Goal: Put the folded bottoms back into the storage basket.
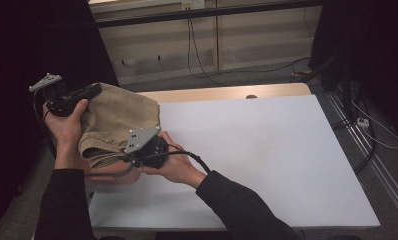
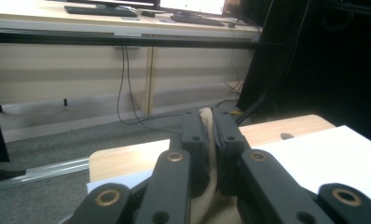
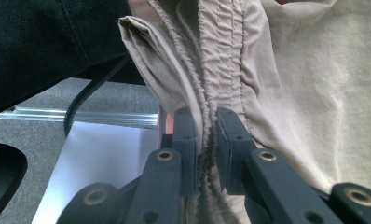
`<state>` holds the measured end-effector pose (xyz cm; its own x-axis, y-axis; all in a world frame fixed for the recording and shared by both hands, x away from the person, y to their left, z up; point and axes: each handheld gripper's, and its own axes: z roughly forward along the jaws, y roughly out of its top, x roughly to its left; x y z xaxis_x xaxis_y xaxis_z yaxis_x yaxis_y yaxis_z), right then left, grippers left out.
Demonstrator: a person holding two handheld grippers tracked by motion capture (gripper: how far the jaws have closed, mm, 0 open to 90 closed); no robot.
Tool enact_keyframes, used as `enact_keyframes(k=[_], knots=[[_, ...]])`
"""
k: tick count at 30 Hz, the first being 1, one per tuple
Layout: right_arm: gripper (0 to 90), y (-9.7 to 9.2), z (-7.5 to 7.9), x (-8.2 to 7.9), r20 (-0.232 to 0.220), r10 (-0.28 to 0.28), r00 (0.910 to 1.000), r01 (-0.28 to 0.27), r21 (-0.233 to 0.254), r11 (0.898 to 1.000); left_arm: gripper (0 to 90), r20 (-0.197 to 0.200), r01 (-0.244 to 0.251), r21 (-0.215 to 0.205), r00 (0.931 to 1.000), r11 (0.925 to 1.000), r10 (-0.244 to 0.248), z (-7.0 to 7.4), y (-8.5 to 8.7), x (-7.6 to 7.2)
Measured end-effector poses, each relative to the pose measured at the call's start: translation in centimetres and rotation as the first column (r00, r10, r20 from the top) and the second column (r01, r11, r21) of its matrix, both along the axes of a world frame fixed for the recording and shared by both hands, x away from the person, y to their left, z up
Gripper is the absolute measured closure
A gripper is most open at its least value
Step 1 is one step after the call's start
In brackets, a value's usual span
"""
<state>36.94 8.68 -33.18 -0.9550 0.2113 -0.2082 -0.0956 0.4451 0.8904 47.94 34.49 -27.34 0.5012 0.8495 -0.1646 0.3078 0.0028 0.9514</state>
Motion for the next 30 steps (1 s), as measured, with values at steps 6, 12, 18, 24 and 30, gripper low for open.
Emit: enact_keyframes(k=[6,12,18,24,30], knots=[[79.4,0.9,0.1,0.4,-0.008,0.007,0.9999,-0.007,-0.01,1.0,85.4,-0.005,-0.017,0.004,0.9998,0.9999,0.017,-0.1,0.7,0.2],[79.4,2.0,-0.3,0.7,-0.021,0.01,0.9997,-0.011,-0.018,1.0,85.5,-0.014,-0.03,0.014,0.9994,0.9995,0.03,-0.3,1.6,0.2],[79.4,3.0,-0.4,1.0,-0.029,0.007,0.9996,-0.008,-0.033,0.999,85.4,-0.036,-0.038,-0.006,0.9986,0.9992,0.038,-1.2,2.6,0.8],[79.4,4.0,-0.7,1.0,-0.03,0.004,0.9996,-0.006,-0.052,0.999,85.5,-0.055,-0.035,-0.004,0.9979,0.9994,0.035,-2.0,3.6,1.1],[79.3,4.9,-1.3,0.9,-0.025,-0.01,0.9996,0.008,-0.065,0.998,85.5,-0.064,-0.048,-0.007,0.9968,0.9988,0.048,-2.7,4.3,1.3]])
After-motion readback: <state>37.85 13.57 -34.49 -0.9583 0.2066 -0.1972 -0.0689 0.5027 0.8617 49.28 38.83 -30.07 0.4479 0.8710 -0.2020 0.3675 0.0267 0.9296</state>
